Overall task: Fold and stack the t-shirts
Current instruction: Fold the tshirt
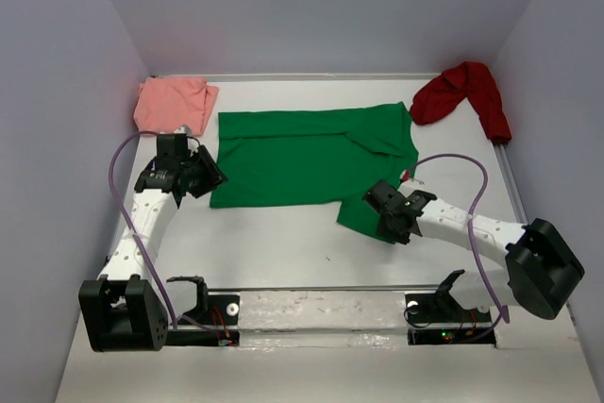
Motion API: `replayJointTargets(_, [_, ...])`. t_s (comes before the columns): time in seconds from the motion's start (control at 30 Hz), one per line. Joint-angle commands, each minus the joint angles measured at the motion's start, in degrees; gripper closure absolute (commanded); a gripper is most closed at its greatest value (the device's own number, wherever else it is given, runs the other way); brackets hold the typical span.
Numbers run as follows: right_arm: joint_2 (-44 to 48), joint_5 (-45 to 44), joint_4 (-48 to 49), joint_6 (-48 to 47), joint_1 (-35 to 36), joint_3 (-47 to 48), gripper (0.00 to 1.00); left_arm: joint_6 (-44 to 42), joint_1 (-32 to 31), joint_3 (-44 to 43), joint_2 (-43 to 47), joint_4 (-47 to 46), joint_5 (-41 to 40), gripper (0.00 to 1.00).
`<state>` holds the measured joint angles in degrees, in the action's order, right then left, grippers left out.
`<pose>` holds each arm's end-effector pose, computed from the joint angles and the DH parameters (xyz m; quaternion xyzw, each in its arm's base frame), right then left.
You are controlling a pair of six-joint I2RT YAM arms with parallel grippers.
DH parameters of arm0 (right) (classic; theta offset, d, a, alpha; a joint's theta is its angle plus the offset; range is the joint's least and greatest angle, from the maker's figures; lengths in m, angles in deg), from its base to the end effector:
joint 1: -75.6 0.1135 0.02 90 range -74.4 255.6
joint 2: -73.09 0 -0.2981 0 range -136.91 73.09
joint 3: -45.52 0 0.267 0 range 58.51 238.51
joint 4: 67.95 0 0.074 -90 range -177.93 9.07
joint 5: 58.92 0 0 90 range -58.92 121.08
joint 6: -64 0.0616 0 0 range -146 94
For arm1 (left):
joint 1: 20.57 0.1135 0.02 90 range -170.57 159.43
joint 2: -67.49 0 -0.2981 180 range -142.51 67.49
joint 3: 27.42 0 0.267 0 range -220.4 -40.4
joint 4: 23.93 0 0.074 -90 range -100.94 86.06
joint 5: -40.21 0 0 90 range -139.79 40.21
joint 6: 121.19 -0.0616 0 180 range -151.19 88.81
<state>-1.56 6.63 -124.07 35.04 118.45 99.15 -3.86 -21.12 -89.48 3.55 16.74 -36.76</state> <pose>0.1781 0.1304 0.1784 0.1769 0.9552 -0.0435 0.2332 0.2545 -0.0163 0.2819 -0.1662 0.8954 -0.1971 0.3630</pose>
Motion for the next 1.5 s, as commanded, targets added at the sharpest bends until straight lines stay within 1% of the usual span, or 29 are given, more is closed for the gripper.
replayJointTargets(0.0, [0.6,0.4,2.4,1.1,0.5,-0.8,0.59,-1.1,0.1,-0.9,1.2,0.8,1.6,0.5])
replayJointTargets(0.13, [1.2,-0.7,0.3,2.3,0.5,-0.3,0.58,-1.2,0.1,-1.3,0.9,0.5,1.7,0.5])
replayJointTargets(0.37, [-4.6,-3.0,-6.2,7.9,1.0,2.8,0.56,-1.1,0.1,-0.8,0.2,0.3,2.3,0.5])
replayJointTargets(0.53, [-6.6,-2.0,-5.9,10.2,2.9,2.8,0.56,-1.1,0.1,-0.8,0.5,0.4,2.2,0.5])
replayJointTargets(0.6, [-6.9,-1.7,-5.3,10.2,2.9,2.5,0.59,-1.1,0.1,-0.8,0.5,0.6,2.3,0.5])
replayJointTargets(0.63, [-7.3,-1.6,-4.6,10.2,2.9,2.2,0.61,-1.1,0.1,-0.8,0.6,0.5,2.3,0.5])
replayJointTargets(0.67, [-7.3,-1.6,-4.4,10.1,2.9,2.2,0.66,-1.1,0.1,-0.8,0.6,0.5,2.5,0.5])
replayJointTargets(0.7, [-7.3,-1.6,-4.2,10.2,3.4,2.2,0.78,-1.1,0.1,-0.8,0.6,0.4,2.4,0.5])
replayJointTargets(0.73, [-7.3,-1.7,-4.3,10.3,3.4,2.2,0.85,-1.2,0.1,-0.8,0.5,0.6,2.3,0.5])
replayJointTargets(0.77, [-7.2,-1.7,-4.2,10.3,3.4,2.2,0.94,-1.2,0.1,-0.6,0.5,0.5,2.3,0.5])
replayJointTargets(0.83, [-7.0,-2.0,-4.4,10.7,3.4,2.3,0.96,-1.3,0.1,-0.4,0.6,0.4,1.9,0.5])
replayJointTargets(0.9, [-7.0,-2.6,-5.2,11.2,3.4,2.9,0.97,-1.1,0.1,0.0,0.6,0.4,-0.5,0.5])
replayJointTargets(1.0, [-7.5,-3.3,-5.6,11.6,4.0,3.4,0.99,0.0,0.0,-0.6,0.0,2.5,-8.3,0.52])
replayJointTargets(1.03, [-7.8,-3.4,-5.4,11.2,4.5,3.7,0.99,0.7,-0.9,-0.8,-0.8,3.9,-13.3,0.53])
replayJointTargets(1.1, [-8.5,-3.6,-5.6,11.3,4.5,4.4,1.0,2.2,-1.5,-2.1,-2.6,5.4,-17.2,0.54])
replayJointTargets(1.17, [-8.8,-3.9,-5.6,11.1,5.0,5.1,1.0,3.0,-1.9,-3.6,-5.9,8.3,-20.5,0.63])
replayJointTargets(1.2, [-8.8,-3.9,-5.5,11.1,5.0,5.2,1.0,4.2,-1.9,-4.1,-7.0,9.2,-21.3,0.67])
replayJointTargets(1.23, [-8.4,-3.9,-5.0,10.8,5.6,5.3,1.0,4.7,-1.9,-4.6,-9.4,11.2,-21.4,0.68])
replayJointTargets(1.3, [-7.9,-4.1,-4.7,10.5,5.6,5.3,1.0,4.6,-2.0,-4.8,-11.8,11.4,-18.2,0.71])
replayJointTargets(1.33, [-7.1,-3.7,-3.7,9.9,5.6,5.1,1.0,5.2,-2.0,-4.9,-13.5,11.7,-18.0,0.75])
replayJointTargets(1.4, [-6.2,-3.4,-2.5,9.4,5.6,4.4,1.0,4.1,-2.4,-5.1,-13.8,10.5,-16.5,0.75])
replayJointTargets(1.47, [-5.2,-3.3,-2.7,8.8,5.6,4.1,1.0,4.3,-2.3,-5.3,-13.5,10.1,-14.5,0.69])
